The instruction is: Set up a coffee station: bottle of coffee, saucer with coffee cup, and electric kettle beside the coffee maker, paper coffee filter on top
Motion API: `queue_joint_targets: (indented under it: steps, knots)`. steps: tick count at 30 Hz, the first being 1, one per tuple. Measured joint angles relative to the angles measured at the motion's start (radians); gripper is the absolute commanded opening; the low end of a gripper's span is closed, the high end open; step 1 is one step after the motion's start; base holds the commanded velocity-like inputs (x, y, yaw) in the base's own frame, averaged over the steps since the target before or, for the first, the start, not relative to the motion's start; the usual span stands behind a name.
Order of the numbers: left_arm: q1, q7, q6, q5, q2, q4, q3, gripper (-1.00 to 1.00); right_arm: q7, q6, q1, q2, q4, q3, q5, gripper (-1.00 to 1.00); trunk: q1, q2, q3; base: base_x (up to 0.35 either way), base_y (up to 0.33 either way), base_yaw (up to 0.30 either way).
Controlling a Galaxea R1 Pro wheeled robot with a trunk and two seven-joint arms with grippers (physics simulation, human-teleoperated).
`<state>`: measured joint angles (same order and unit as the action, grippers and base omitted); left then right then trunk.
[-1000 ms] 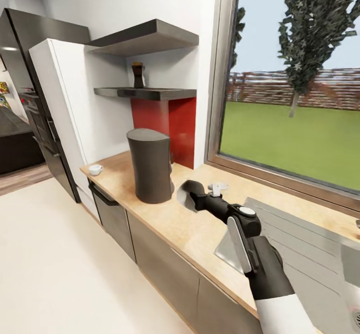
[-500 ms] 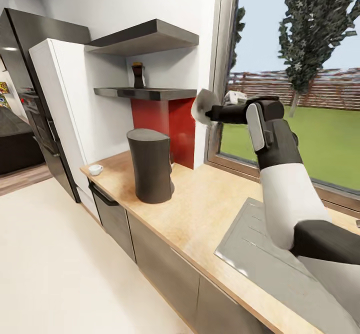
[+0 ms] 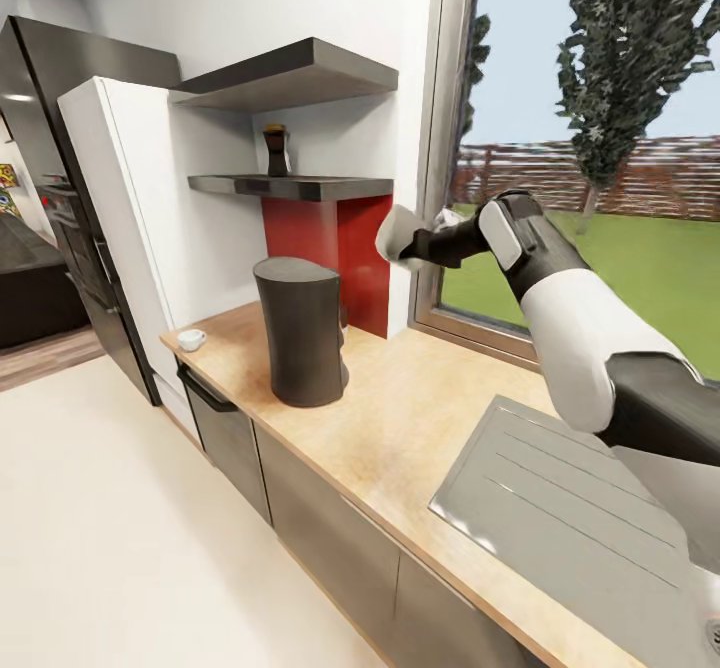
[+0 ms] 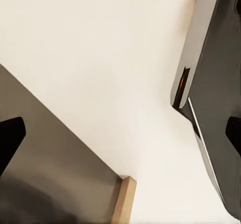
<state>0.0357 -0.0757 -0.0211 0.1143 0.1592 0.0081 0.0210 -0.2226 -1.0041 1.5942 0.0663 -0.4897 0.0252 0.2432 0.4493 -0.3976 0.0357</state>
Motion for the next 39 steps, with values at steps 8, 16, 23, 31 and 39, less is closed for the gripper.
queue_joint_targets:
  steps: [8, 16, 23, 31, 39]
  knots:
    - [0.0, -0.001, -0.101, -0.003, 0.0, 0.0, -0.001, 1.0, 0.001, 0.001, 0.0, 0.001, 0.024, -0.003, 0.024, -1.0, 0.0, 0.0, 0.0, 0.258, 0.0, 0.0]
    - [0.0, -0.001, -0.103, -0.003, 0.001, 0.0, -0.001, 1.0, 0.001, 0.002, 0.0, 0.004, 0.026, -0.003, 0.026, -1.0, 0.0, 0.0, 0.0, 0.09, 0.0, 0.0]
    - [0.0, -0.002, -0.103, -0.003, 0.0, 0.0, -0.001, 1.0, 0.005, 0.0, 0.0, 0.005, 0.078, -0.003, 0.171, -1.0, 0.0, 0.0, 0.0, 0.101, 0.0, 0.0]
    - [0.0, -0.002, -0.103, -0.003, 0.0, 0.0, -0.001, 1.0, 0.005, -0.001, 0.0, 0.007, 0.094, -0.008, 0.266, -1.0, 0.0, 0.0, 0.0, 0.006, 0.0, 0.0]
    - [0.0, -0.001, -0.104, -0.003, 0.002, 0.0, -0.001, 1.0, 0.005, 0.0, 0.0, 0.011, 0.094, -0.008, 0.272, -1.0, 0.0, 0.0, 0.0, 0.064, 0.036, 0.0]
